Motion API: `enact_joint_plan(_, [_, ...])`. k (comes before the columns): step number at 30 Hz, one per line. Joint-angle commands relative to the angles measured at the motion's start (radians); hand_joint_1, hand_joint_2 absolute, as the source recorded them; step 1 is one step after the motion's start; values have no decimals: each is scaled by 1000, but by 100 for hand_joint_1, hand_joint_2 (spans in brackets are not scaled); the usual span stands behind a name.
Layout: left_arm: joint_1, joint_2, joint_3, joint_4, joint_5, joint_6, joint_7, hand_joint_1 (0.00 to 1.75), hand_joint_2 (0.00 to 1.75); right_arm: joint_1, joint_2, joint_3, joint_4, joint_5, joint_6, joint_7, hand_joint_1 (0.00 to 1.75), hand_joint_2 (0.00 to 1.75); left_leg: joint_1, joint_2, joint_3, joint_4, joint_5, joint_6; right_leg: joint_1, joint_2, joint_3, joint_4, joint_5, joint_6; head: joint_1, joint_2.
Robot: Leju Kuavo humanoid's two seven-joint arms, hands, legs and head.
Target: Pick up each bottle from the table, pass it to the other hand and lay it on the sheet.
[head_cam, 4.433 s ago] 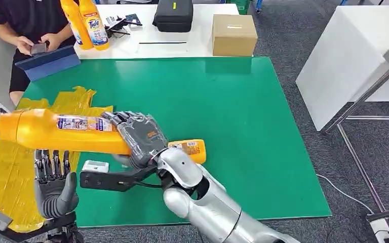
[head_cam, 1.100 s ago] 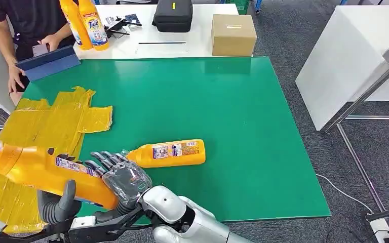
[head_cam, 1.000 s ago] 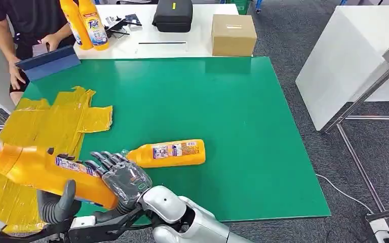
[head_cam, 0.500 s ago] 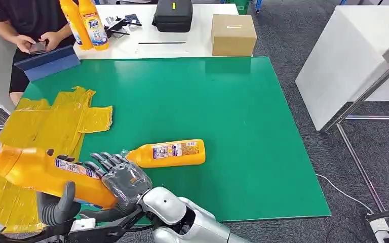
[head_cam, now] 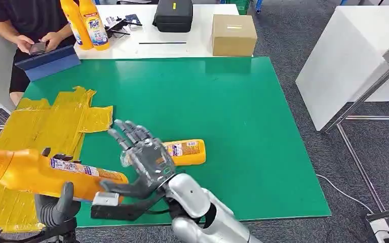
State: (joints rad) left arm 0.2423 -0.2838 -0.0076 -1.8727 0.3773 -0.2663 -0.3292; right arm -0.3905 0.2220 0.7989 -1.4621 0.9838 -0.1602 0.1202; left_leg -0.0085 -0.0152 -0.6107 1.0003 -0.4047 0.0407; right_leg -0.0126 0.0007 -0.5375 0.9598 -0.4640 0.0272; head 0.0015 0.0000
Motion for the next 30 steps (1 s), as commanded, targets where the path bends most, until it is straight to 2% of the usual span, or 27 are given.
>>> enact_joint_plan(1, [-20, -15, 16, 4, -3, -4, -1, 175, 175, 18, -51, -99, -89, 6, 5, -5, 0, 0, 0, -1, 2, 0, 0, -3, 0, -2, 3, -1, -1, -1, 0, 0])
enact_joint_plan(3, [-22, -13, 17, 4, -3, -8, -1, 175, 175, 24, -58, -124, -115, 23, -26, 2, 0, 0, 0, -1, 2, 0, 0, -2, 0, -2, 3, 0, -1, -1, 0, 0])
enact_joint_plan(10, [-26, -21, 54, 2, 11, -13, 10, 175, 175, 65, -95, -189, -218, 54, -24, -5, 0, 0, 1, -1, 2, 0, -1, -2, 1, -2, 3, -1, -1, -1, 0, 0])
enact_joint_plan(17, [-52, -23, 180, 17, -10, 15, -9, 175, 175, 102, -123, -257, -278, 43, -50, -39, 0, 0, 1, -1, 3, 0, 0, -2, 1, -2, 3, -1, -1, -1, 0, 0])
enact_joint_plan(19, [-87, -16, 254, 38, -172, 120, -75, 175, 175, 110, -119, -271, -271, 66, -36, -40, 0, 0, 1, 0, 4, 0, -1, -3, 1, -2, 4, -1, -1, -2, 0, 0])
enact_joint_plan(22, [-194, 61, 387, 138, -400, 259, -139, 175, 175, 117, -132, -288, -252, 85, -22, -35, 0, 0, 1, -1, 3, -2, 0, -3, 1, -2, 3, -1, 0, -2, 0, 0])
enact_joint_plan(24, [-275, 118, 456, 218, -505, 287, -132, 175, 175, 118, -145, -301, -239, 84, -21, -40, 0, 0, 1, -1, 5, -3, 1, -3, 1, -2, 4, -2, 0, -2, 0, 0])
enact_joint_plan(26, [-336, 199, 471, 297, -654, 346, -125, 175, 175, 115, -155, -317, -239, 70, -15, -46, 0, 0, 1, -3, 6, -3, 2, -5, 1, -4, 6, -2, 0, -3, 0, 0])
enact_joint_plan(30, [-394, 290, 436, 444, -1035, 540, -76, 175, 175, 94, -166, -307, -206, 42, 4, -60, 0, 0, 2, -2, 5, -2, 2, -6, 1, -3, 5, 0, 0, -3, 0, 0])
